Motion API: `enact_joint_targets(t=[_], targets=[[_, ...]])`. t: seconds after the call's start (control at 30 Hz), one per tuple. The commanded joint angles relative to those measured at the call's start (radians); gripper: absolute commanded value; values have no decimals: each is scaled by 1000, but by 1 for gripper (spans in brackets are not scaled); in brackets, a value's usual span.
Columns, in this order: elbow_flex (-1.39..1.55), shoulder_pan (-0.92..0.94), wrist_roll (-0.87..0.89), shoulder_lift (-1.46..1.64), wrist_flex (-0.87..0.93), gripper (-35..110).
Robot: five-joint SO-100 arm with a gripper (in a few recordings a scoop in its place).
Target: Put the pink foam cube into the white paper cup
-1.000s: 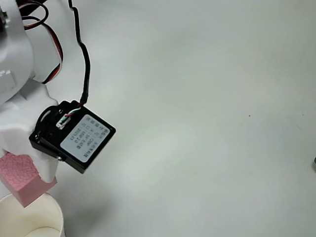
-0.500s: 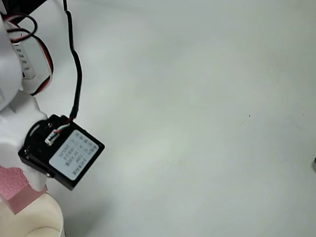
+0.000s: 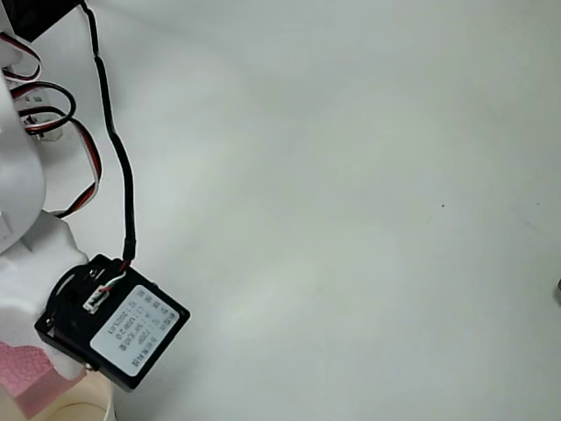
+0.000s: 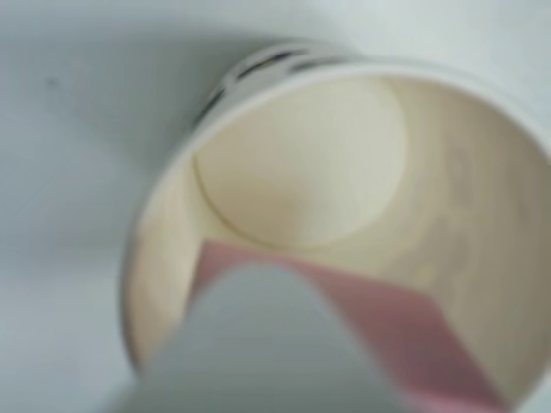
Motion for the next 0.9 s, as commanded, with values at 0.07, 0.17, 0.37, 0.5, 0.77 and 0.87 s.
enact_joint_targets(t=[0.07, 0.17, 0.37, 0.5, 0.77, 0.87], targets=[[-101, 18, -9, 8, 9, 17], [-104, 18, -11, -2, 9, 24], [-137, 23, -44, -9, 9, 39], [-153, 31, -58, -2, 11, 44], [-155, -28, -64, 103, 15, 45], [-120, -100, -49, 152, 15, 44]])
